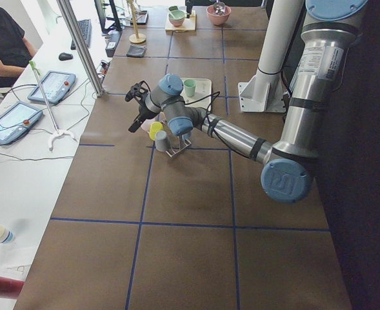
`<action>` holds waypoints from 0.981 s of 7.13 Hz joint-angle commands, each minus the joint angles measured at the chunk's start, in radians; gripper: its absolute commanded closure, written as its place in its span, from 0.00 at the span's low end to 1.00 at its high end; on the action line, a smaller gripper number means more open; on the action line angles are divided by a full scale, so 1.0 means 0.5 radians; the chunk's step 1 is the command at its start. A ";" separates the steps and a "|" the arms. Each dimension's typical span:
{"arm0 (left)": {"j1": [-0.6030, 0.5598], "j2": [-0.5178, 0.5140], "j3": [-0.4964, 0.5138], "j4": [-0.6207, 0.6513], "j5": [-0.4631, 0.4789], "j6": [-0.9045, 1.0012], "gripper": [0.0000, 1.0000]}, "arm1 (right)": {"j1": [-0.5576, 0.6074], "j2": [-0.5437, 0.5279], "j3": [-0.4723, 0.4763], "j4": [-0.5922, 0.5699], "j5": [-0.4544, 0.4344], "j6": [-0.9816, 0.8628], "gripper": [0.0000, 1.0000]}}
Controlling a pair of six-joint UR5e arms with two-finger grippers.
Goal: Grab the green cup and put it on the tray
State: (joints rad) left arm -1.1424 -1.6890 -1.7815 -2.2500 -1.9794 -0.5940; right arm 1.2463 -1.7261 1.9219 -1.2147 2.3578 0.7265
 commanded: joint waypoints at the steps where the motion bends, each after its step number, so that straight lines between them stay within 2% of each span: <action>1: -0.441 0.221 0.193 0.109 -0.564 0.373 0.00 | 0.090 -0.039 -0.045 -0.013 0.003 -0.197 0.01; 3: -0.788 0.261 0.457 0.442 -0.842 1.065 0.00 | 0.252 -0.112 -0.156 -0.031 0.006 -0.537 0.01; 4: -0.844 0.261 0.480 0.657 -0.849 1.190 0.00 | 0.308 -0.143 -0.223 -0.031 0.006 -0.700 0.01; 6: -0.857 0.356 0.461 0.925 -0.852 1.387 0.00 | 0.375 -0.186 -0.334 -0.098 0.003 -1.016 0.01; 7: -0.857 0.417 0.461 1.038 -0.855 1.393 0.00 | 0.467 -0.180 -0.337 -0.323 -0.003 -1.291 0.01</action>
State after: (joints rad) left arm -1.5676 -1.5140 -1.5501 -1.8065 -2.4043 0.0798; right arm 1.4345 -1.8155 1.7683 -1.2787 2.3587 0.2257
